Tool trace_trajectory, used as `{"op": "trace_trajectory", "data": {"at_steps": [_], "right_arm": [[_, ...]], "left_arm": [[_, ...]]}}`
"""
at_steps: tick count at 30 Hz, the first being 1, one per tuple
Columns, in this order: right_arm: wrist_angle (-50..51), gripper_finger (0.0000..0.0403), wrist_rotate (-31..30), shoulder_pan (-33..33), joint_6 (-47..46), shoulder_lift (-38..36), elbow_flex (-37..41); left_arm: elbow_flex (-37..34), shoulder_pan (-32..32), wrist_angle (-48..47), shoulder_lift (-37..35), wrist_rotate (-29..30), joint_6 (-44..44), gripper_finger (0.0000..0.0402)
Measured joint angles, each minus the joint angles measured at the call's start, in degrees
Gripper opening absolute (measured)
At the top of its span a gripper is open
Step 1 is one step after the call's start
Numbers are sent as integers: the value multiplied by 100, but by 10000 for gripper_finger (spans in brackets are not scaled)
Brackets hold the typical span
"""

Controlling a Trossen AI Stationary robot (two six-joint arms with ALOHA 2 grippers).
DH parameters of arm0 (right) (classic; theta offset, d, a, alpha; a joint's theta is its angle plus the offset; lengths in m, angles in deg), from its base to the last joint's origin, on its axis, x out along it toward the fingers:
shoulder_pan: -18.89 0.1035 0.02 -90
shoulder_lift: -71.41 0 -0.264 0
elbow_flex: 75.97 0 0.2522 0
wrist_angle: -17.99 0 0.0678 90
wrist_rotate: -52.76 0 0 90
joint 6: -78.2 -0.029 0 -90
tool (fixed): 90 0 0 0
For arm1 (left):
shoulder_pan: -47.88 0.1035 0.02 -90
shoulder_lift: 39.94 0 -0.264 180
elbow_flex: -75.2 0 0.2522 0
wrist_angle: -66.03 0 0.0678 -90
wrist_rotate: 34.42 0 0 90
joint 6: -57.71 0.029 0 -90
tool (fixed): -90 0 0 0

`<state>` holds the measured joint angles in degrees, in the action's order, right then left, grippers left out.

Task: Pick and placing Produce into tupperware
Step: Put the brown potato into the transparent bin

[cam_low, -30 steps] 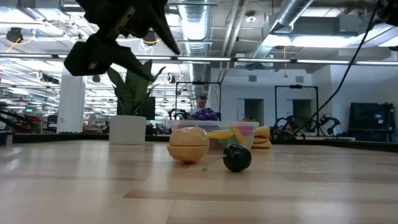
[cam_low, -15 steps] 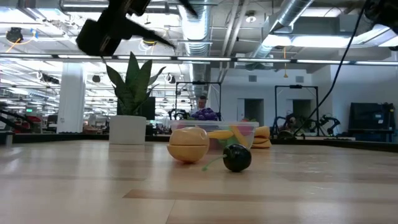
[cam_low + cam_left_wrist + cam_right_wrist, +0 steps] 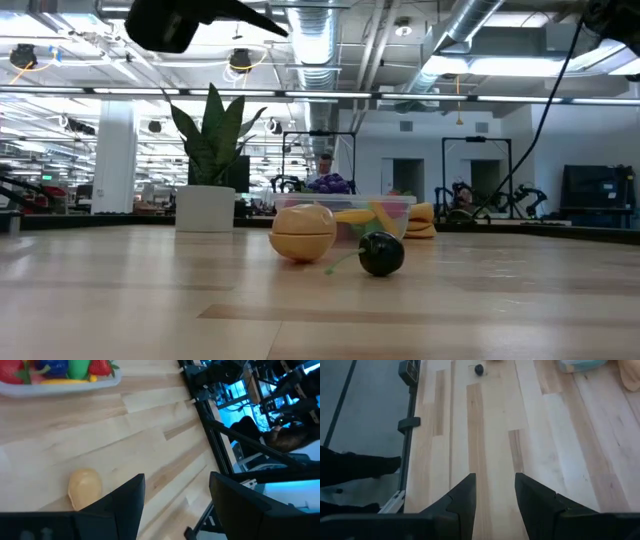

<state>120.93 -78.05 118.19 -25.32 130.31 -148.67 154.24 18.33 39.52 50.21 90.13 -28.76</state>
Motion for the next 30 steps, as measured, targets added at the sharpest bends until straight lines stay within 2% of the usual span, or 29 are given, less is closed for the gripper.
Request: {"op": "trace_trajectory", "data": {"at_steps": [4,8,14,20,26,30], "right_arm": [[82,129,-136,-2,2,0,0],[85,129,-171,-1,174,0,0],[86,129,-176,-4,496,-6,0],[84,129,-185,-5,503,-11,0],[85,129,-177,-4,504,-11,0],[84,129,-176,-4,508,-11,0]], "left_arm": [[119,-105,63,199,-26,-106,212],[629,-130,-38,683,-487,-4,211],[1552,-123,-1028,1502,-630,-72,195],[2201,-37,-2568,1975,-752,-1098,168],[2332,162,-2950,2028,-819,-1084,141],[2332,346,-2837,2028,-1196,-628,134]]}}
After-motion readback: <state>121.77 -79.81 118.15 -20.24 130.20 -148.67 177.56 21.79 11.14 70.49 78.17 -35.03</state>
